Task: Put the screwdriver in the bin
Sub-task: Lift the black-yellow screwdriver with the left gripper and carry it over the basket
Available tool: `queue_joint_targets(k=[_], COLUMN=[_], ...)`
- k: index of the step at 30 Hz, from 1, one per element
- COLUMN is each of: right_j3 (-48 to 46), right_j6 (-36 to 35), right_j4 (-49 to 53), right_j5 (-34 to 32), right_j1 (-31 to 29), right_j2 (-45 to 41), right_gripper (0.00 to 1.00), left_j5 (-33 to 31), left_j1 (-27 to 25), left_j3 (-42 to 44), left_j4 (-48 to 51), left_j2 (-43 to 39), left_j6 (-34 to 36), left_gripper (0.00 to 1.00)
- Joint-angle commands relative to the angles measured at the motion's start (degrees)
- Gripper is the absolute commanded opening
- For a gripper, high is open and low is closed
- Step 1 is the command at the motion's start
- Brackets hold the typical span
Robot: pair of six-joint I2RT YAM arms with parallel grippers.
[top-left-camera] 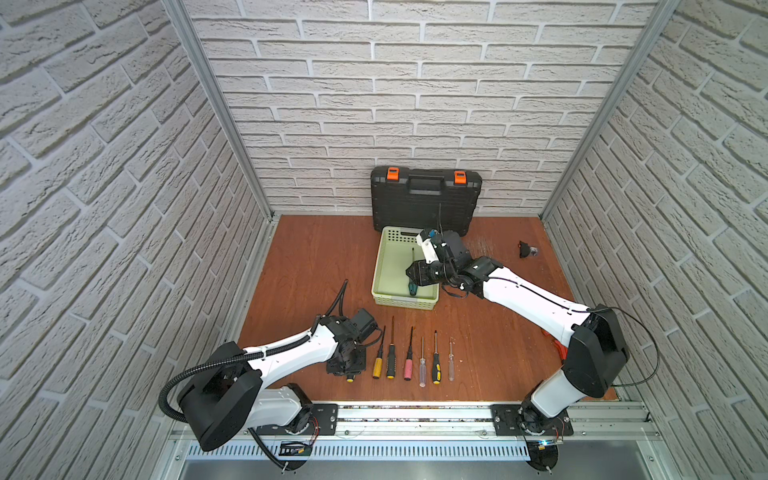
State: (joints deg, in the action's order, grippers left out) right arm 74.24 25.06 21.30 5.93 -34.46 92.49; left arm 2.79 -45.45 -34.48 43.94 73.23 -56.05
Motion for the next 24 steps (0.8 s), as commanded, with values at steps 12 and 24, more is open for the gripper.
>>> queue_joint_targets(k=[12, 24], right_j3=[-1.83, -11.61], right_j6=[0.66, 3.26], right_j4=[7.52, 9.92], right_j5=[-4.64, -5.96], right_j1=[1.21, 1.59], right_j2=[-11.15, -19.8], right_gripper=[0.47, 0.47], left_j5=[-2.36, 1.52], left_j1=[3.09, 11.43], left_j3=[-27.41, -63.92], left_j4=[15.13, 10.02], left_j2=[-3.42, 28.56], left_j6=[10.72, 25.84], left_gripper=[0.0, 0.0])
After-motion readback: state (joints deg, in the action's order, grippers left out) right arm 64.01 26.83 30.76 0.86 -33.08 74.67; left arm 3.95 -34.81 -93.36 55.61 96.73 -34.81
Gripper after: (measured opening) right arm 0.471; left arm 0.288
